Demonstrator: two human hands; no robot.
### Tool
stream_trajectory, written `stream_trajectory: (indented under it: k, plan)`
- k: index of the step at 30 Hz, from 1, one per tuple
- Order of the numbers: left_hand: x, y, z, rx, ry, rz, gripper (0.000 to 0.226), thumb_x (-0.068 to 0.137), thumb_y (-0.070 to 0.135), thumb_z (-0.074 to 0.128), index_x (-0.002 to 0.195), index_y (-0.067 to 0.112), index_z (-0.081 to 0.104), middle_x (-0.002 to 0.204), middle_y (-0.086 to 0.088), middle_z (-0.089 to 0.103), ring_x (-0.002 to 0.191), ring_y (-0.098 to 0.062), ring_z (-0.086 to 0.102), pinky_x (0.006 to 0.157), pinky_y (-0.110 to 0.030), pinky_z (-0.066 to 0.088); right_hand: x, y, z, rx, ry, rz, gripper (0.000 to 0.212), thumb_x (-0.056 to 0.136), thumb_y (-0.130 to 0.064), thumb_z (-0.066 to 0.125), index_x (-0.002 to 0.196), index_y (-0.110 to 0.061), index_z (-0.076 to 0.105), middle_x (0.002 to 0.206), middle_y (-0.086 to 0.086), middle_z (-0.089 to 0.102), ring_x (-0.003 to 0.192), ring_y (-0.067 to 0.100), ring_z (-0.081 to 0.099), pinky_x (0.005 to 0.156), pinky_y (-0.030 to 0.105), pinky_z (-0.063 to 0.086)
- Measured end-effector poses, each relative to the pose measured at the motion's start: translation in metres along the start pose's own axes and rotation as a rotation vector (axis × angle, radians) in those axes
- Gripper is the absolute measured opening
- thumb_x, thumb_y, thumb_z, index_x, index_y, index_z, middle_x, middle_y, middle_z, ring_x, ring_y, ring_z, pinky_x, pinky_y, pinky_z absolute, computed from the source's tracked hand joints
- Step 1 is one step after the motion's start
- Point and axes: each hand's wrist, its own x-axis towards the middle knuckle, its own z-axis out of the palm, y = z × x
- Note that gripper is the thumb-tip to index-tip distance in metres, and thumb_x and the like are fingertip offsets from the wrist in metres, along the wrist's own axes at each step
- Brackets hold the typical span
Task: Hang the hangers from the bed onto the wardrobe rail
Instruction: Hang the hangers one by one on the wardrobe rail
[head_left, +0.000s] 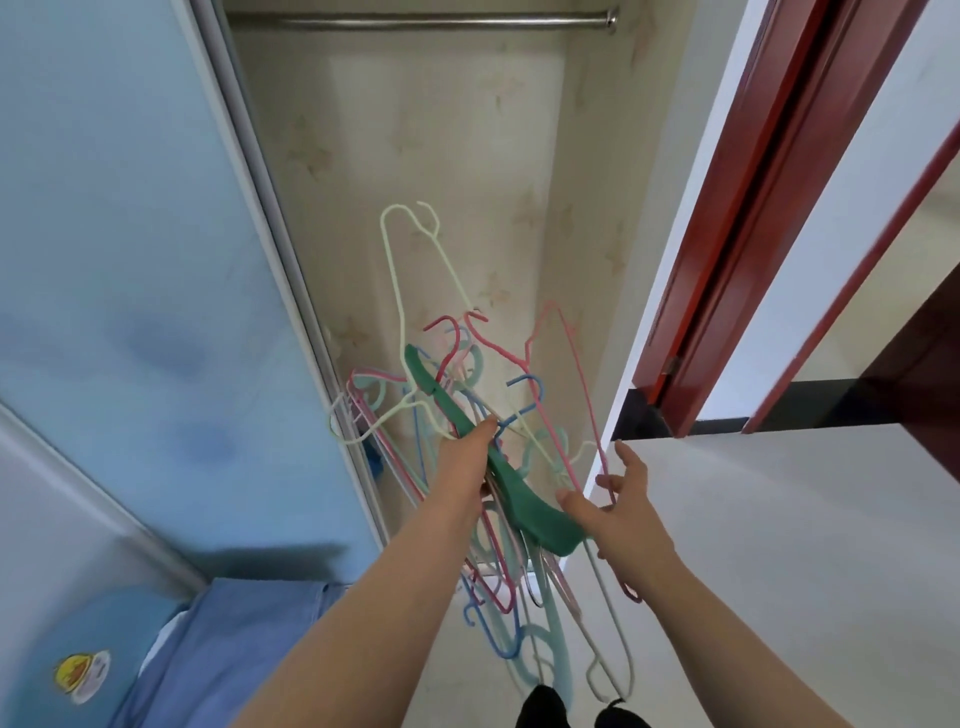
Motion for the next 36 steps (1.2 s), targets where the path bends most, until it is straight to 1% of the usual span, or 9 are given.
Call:
stream_trajectory:
  k: [4, 8, 15, 20, 22, 27, 30, 33, 36]
  plan:
    - [0.006, 0.002, 0.022, -0.010, 0.017, -0.015, 0.024, 0.087, 0.031, 0.066, 0.078, 0.011, 0.056, 0.065, -0.005, 0.053, 0.054, -0.019, 0.052, 0.053, -0.027, 0.047, 0.014, -0.010, -0.010, -0.072, -0.009, -0.029, 0.094, 0.072, -0.061, 0.066, 0.144, -0.041, 0.009, 0.141, 0.003, 0.036, 0.124, 0.025, 0.046, 0.092, 0.049, 0.052]
    - [0.012, 0.000, 0.039, -0.039, 0.067, -0.020, 0.025, 0.085, 0.030, 0.068, 0.078, 0.010, 0.055, 0.064, -0.006, 0.054, 0.054, -0.021, 0.053, 0.058, -0.030, 0.048, 0.026, -0.016, -0.014, -0.121, -0.051, 0.007, 0.101, 0.055, -0.077, 0.055, 0.141, -0.045, 0.011, 0.142, 0.003, 0.037, 0.123, 0.028, 0.047, 0.097, 0.049, 0.048]
    - [0.021, -0.006, 0.050, -0.008, 0.039, 0.017, 0.025, 0.082, 0.030, 0.070, 0.091, 0.008, 0.059, 0.068, -0.003, 0.056, 0.058, -0.018, 0.056, 0.063, -0.031, 0.050, 0.036, -0.020, -0.002, -0.429, -0.136, 0.054, 0.103, 0.067, -0.090, 0.034, 0.148, -0.037, -0.001, 0.146, 0.011, 0.035, 0.127, 0.033, 0.046, 0.103, 0.047, 0.040]
    - [0.032, 0.008, 0.028, -0.084, -0.099, -0.039, 0.019, 0.088, 0.030, 0.064, 0.079, 0.014, 0.060, 0.068, -0.001, 0.058, 0.060, -0.016, 0.057, 0.059, -0.027, 0.046, 0.047, -0.048, 0.002, -0.840, -0.105, -0.092, 0.104, 0.060, -0.095, 0.003, 0.142, -0.034, 0.020, 0.099, 0.003, 0.064, 0.088, 0.024, 0.062, 0.074, 0.035, 0.050]
    - [0.040, 0.014, 0.017, -0.107, -0.152, -0.080, 0.022, 0.090, 0.033, 0.062, 0.078, 0.014, 0.061, 0.067, -0.001, 0.056, 0.062, -0.017, 0.056, 0.063, -0.028, 0.046, 0.062, -0.062, 0.005, -0.945, -0.011, -0.132, 0.104, 0.061, -0.095, 0.003, 0.142, -0.034, 0.021, 0.107, 0.007, 0.064, 0.093, 0.027, 0.062, 0.072, 0.036, 0.049]
    - [0.068, 0.029, -0.013, -0.141, -0.213, -0.126, 0.024, 0.086, 0.034, 0.067, 0.076, 0.013, 0.063, 0.064, -0.004, 0.058, 0.065, -0.022, 0.057, 0.087, -0.044, 0.049, 0.094, -0.087, 0.037, -0.913, -0.113, -0.116, 0.109, 0.062, -0.094, 0.030, 0.149, -0.036, 0.000, 0.144, 0.012, 0.033, 0.129, 0.041, 0.038, 0.103, 0.050, 0.038]
    - [0.087, 0.043, -0.030, -0.141, -0.274, -0.129, 0.027, 0.084, 0.037, 0.068, 0.076, 0.011, 0.064, 0.069, -0.006, 0.060, 0.069, -0.025, 0.058, 0.086, -0.043, 0.048, 0.108, -0.108, 0.059, -0.937, -0.173, -0.122, 0.106, 0.060, -0.094, 0.024, 0.149, -0.037, 0.011, 0.151, 0.006, 0.024, 0.133, 0.043, 0.032, 0.107, 0.052, 0.031]
    - [0.105, 0.059, -0.045, -0.157, -0.308, -0.128, 0.024, 0.085, 0.035, 0.068, 0.080, 0.011, 0.067, 0.072, -0.009, 0.060, 0.068, -0.025, 0.058, 0.078, -0.040, 0.050, 0.118, -0.131, 0.073, -0.824, -0.330, -0.090, 0.117, 0.054, -0.097, 0.009, 0.147, -0.028, 0.028, 0.150, 0.005, 0.036, 0.133, 0.030, 0.040, 0.109, 0.047, 0.032]
    - [0.113, 0.068, -0.055, -0.125, -0.336, -0.135, 0.023, 0.087, 0.030, 0.068, 0.075, 0.011, 0.064, 0.064, -0.004, 0.058, 0.056, -0.019, 0.055, 0.064, -0.032, 0.047, 0.125, -0.156, 0.077, -0.865, -0.338, -0.045, 0.106, 0.066, -0.088, 0.005, 0.135, -0.021, 0.049, 0.140, 0.005, 0.050, 0.126, 0.026, 0.049, 0.106, 0.043, 0.035]
